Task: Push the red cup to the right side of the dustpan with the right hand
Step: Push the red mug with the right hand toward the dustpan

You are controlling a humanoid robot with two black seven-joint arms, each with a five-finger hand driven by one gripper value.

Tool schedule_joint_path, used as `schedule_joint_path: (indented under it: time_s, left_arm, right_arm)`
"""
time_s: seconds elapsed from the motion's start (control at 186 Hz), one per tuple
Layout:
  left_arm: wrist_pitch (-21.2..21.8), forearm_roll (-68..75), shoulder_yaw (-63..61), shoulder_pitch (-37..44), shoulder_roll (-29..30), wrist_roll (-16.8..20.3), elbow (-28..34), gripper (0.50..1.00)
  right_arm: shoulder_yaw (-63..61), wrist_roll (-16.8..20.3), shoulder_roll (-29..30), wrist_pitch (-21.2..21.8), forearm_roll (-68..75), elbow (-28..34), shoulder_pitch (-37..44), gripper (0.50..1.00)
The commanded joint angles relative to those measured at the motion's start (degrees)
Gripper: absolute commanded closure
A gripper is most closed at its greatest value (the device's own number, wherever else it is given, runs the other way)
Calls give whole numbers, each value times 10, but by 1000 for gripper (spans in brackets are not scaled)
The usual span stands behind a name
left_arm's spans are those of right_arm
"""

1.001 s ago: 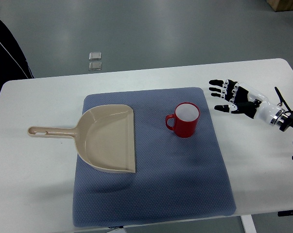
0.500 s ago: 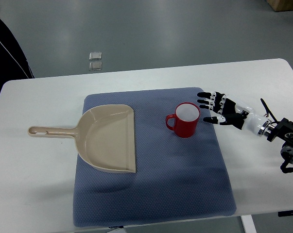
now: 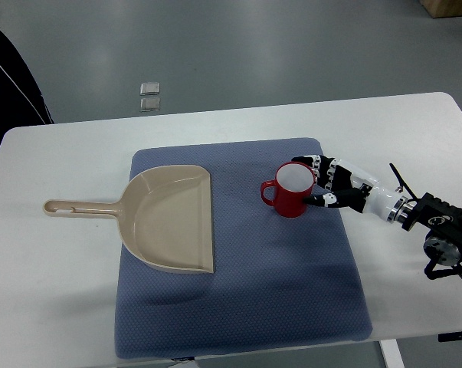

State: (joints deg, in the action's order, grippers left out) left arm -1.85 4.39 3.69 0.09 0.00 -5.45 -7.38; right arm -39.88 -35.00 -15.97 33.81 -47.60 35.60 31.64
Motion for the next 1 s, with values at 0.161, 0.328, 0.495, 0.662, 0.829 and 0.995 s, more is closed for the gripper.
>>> schedule_joint_path:
  time_s: [0.161, 0.328, 0.495, 0.662, 0.829, 0.995]
  left_arm:
    - [0, 0, 0, 0, 0, 0, 0, 500]
    - [0, 0, 0, 0, 0, 0, 0, 500]
    - [0, 0, 0, 0, 0, 0, 0, 500]
    - [0, 0, 0, 0, 0, 0, 0, 500]
    - [0, 0, 0, 0, 0, 0, 0, 500]
    - [0, 0, 0, 0, 0, 0, 0, 500]
  right_arm:
    - [1, 0, 13, -30, -14, 2, 0, 566]
    - [-1, 0, 22, -55, -28, 14, -1, 566]
    - [-1, 0, 34, -74, -31, 20, -1, 566]
    - [-1, 1, 43, -88, -33, 26, -8, 566]
    - [-1, 7, 58, -96, -37, 27, -19, 566]
    - [-4, 9, 67, -110, -50, 36, -25, 566]
